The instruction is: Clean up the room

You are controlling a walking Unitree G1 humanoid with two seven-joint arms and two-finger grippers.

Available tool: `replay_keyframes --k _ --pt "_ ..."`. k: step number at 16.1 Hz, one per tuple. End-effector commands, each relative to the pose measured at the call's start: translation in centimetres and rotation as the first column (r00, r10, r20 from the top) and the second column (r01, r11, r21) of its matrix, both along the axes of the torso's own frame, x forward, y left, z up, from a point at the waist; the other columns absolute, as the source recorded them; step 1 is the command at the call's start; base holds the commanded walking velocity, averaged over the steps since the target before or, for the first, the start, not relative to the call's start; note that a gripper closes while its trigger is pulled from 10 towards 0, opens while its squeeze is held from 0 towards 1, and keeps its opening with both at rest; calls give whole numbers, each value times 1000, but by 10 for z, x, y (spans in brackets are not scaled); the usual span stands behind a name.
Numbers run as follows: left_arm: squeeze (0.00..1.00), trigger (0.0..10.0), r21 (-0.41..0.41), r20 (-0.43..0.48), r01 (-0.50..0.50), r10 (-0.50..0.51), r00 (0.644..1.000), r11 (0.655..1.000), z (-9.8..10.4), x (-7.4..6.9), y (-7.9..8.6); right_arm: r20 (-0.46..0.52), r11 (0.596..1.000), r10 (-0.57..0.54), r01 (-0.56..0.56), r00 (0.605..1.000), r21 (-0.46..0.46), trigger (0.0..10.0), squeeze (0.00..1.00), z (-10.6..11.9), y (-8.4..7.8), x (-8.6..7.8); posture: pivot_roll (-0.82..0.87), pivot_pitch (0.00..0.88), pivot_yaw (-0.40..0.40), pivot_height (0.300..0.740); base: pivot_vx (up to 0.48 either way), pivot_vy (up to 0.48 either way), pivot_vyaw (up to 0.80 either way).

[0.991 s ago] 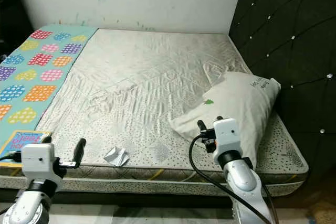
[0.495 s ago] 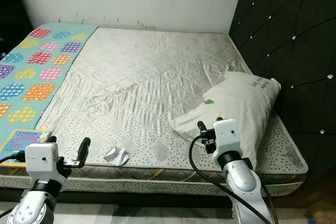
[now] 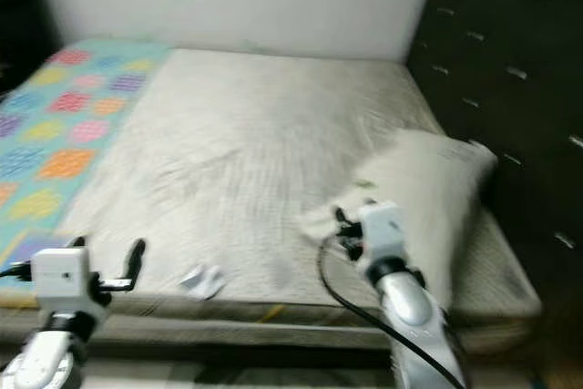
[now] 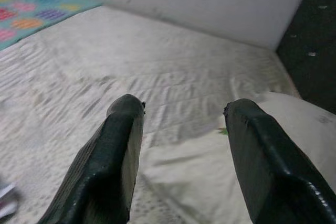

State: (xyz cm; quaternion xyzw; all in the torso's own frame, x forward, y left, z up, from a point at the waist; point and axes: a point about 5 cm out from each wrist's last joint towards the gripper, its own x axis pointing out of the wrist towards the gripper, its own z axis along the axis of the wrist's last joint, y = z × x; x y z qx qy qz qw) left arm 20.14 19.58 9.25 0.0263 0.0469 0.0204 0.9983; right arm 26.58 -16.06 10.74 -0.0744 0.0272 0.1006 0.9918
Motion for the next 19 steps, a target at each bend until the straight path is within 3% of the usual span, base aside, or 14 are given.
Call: replay_keyframes --k 1,5,10,19 --pt "0 10000 -25 3 33 -33 999 999 1 3 -9 -13 999 -42 42 999 -16 10000 0 -3 -13 -4 -42 0 -64 740 281 0 0" --pt "0 10000 -22 0 32 -32 999 999 0 4 -9 -15 999 -40 40 999 -15 10000 0 -3 -13 -3 -42 0 -65 740 277 0 0" --pt "0 10000 -34 -20 7 -8 1000 999 -4 5 -8 -20 999 -32 32 999 -14 10000 0 -5 -12 -2 -36 0 -64 740 0 0 0" --pt "0 10000 -32 -27 29 -30 999 999 -6 6 -9 -26 1000 -23 23 999 -9 10000 0 -8 -10 -2 -35 0 -62 740 0 436 0"
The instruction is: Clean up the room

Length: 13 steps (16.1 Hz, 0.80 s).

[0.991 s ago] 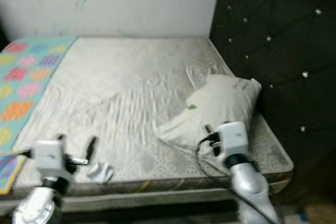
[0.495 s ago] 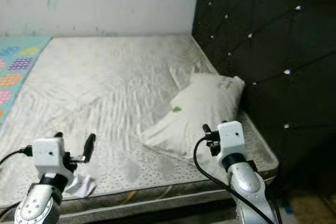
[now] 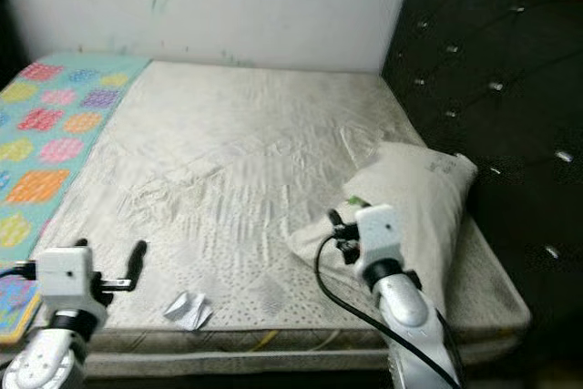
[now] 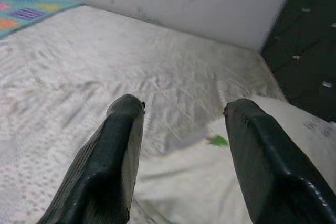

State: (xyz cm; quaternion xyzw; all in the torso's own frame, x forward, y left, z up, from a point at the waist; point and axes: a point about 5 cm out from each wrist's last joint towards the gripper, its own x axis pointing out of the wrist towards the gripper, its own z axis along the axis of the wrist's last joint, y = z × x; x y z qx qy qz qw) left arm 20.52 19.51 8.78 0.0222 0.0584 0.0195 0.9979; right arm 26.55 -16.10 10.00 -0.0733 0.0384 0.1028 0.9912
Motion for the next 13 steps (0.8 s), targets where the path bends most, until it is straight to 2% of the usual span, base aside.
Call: replay_keyframes --k 1,4,6,9,10,12,13 --pt "0 10000 -23 -5 28 -28 1000 999 -1 2 -8 -3 1000 -25 25 1000 -9 10000 0 0 -10 -2 -36 0 -60 740 0 480 0" --pt "0 10000 -29 -19 28 -28 999 999 -7 3 -10 -13 1000 -29 29 1000 -10 10000 0 -5 -10 -1 -32 0 -65 740 0 480 0" --pt "0 10000 -40 -18 7 -8 1000 999 -12 8 -10 -11 999 -19 19 1000 -27 10000 0 -11 -7 5 -16 0 -64 740 0 480 0" --pt "0 10000 8 9 -17 17 1000 1000 -14 21 -8 -38 1000 17 -18 999 -18 10000 0 -21 3 15 8 0 -68 740 0 0 0" --pt "0 10000 38 36 -65 63 997 997 -10 29 3 -46 998 60 -61 997 -28 10000 0 -25 10 20 -8 0 -76 740 0 0 0" --pt "0 10000 16 54 -125 124 991 992 -6 29 14 -57 997 69 -70 996 -23 10000 0 -27 12 22 16 0 -70 740 0 0 0" --pt "0 10000 29 57 -114 112 992 993 -7 25 15 -59 997 78 -78 995 -10 10000 0 -29 14 22 21 0 -67 740 0 0 0"
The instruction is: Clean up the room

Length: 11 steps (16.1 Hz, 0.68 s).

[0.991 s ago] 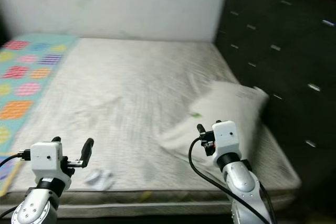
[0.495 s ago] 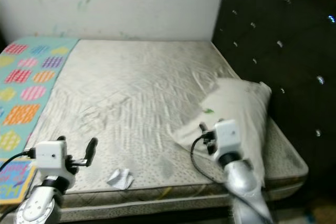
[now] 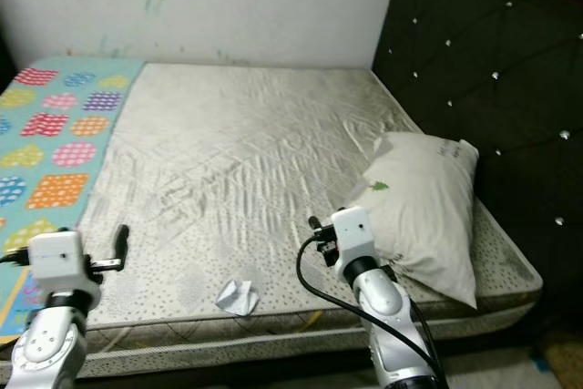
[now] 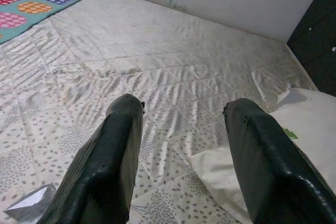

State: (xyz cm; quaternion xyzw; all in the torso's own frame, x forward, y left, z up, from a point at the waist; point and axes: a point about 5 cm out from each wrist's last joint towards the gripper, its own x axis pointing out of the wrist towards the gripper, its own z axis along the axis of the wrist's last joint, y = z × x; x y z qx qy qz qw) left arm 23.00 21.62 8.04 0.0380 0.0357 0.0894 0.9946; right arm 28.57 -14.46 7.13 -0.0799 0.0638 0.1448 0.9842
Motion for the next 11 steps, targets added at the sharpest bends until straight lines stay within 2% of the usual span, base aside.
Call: replay_keyframes --k 1,5,6,8,10,11 --pt "0 10000 -4 4 37 -37 999 999 -1 -2 -7 -7 1000 2 -2 1000 8 10000 0 -2 -2 1 20 0 -64 740 0 0 0" --pt "0 10000 -29 7 25 -24 1000 999 1 -12 -10 13 997 -30 29 999 76 10000 0 12 -8 4 16 0 -71 740 0 0 0" --pt "0 10000 -36 10 18 -17 1000 999 3 -12 -10 -7 997 -12 13 1000 72 10000 0 11 -7 1 15 0 -81 740 0 0 0" --pt "0 10000 -40 28 1 1 1000 999 6 -11 -8 -2 999 53 -53 999 -1 10000 0 9 -7 -5 -5 0 -116 740 0 0 0" --pt "0 10000 -56 31 -20 22 999 998 4 -12 -9 -20 998 61 -61 998 -14 10000 0 8 -13 -7 -11 0 -132 740 0 0 0" --pt "0 10000 -75 28 -32 34 999 997 2 -16 -16 -40 997 71 -72 997 -20 10000 0 7 -19 -10 -13 0 -166 740 0 0 0"
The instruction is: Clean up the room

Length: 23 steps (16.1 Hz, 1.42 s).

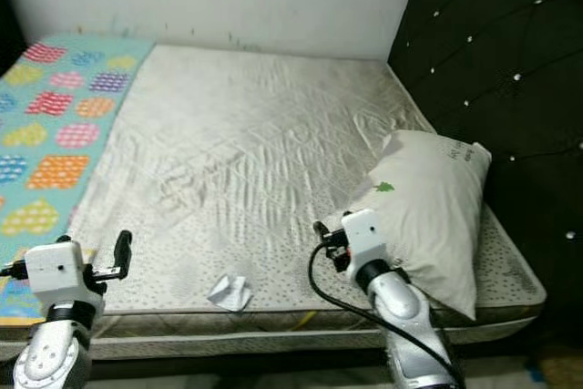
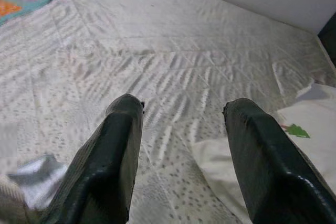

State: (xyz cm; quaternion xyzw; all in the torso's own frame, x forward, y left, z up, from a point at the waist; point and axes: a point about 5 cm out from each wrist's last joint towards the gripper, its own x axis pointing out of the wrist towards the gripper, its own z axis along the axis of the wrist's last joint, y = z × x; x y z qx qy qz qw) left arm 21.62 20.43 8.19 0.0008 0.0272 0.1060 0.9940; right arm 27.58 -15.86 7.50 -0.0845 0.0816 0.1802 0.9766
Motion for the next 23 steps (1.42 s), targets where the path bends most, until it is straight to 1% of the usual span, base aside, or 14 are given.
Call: replay_keyframes --k 1,2,4,5,6,8,9,10,12,15,17,19,22,23 --pt "0 10000 -13 3 0 0 1000 1000 0 -4 -8 -4 999 22 -22 1000 -24 10000 0 3 -4 -1 -11 0 -177 740 0 0 0" --pt "0 10000 -18 -3 -1 1 1000 1000 -3 -8 -13 -5 999 41 -41 999 -30 10000 0 3 -3 -3 -5 0 -182 740 0 0 0" --pt "0 10000 -19 -11 -5 5 1000 1000 -6 -9 -13 6 998 53 -52 999 -30 10000 0 4 3 -2 4 0 -177 740 0 0 0" --pt "0 10000 -16 -9 1 -1 1000 1000 -4 -7 -12 23 999 42 -42 999 -15 10000 0 7 7 2 13 0 -146 740 0 0 0" --pt "0 10000 1 -3 34 -34 999 999 2 0 -11 49 1000 14 -15 999 26 10000 0 10 16 8 20 0 -106 740 0 0 0" --pt "0 10000 27 2 83 -83 997 996 8 6 -12 63 998 -30 26 998 62 10000 0 11 20 9 22 0 -51 740 0 0 0" --pt "0 10000 46 -3 123 -123 992 991 11 11 -12 73 994 -75 69 994 91 10000 0 13 18 7 11 0 -20 740 0 0 0" --pt "0 10000 49 -4 132 -132 991 990 11 12 -12 77 993 -81 74 994 93 10000 0 14 18 6 6 0 -14 740 0 0 0" --pt "0 10000 63 -6 187 -187 982 980 11 20 -17 87 988 -127 118 988 99 10000 0 14 10 1 -37 0 25 740 0 0 0" --pt "0 10000 50 -3 205 -205 979 977 14 29 -20 94 985 -147 138 985 99 10000 0 14 7 -2 -72 0 21 740 0 0 0" --pt "0 10000 41 0 205 -205 979 978 13 30 -22 113 984 -156 143 981 110 10000 0 19 6 -4 -87 0 16 740 0 0 0" --pt "0 10000 53 7 202 -202 979 978 15 33 -19 138 982 -169 154 976 113 10000 0 24 5 -3 -94 0 24 740 0 0 0" --pt "0 10000 75 2 213 -213 977 974 15 36 -15 151 975 -205 188 967 121 10000 0 25 3 -1 -89 0 46 740 0 0 0" --pt "0 10000 82 9 221 -222 975 972 18 37 -15 151 973 -212 194 966 126 10000 0 24 5 -1 -85 0 51 740 0 0 0"
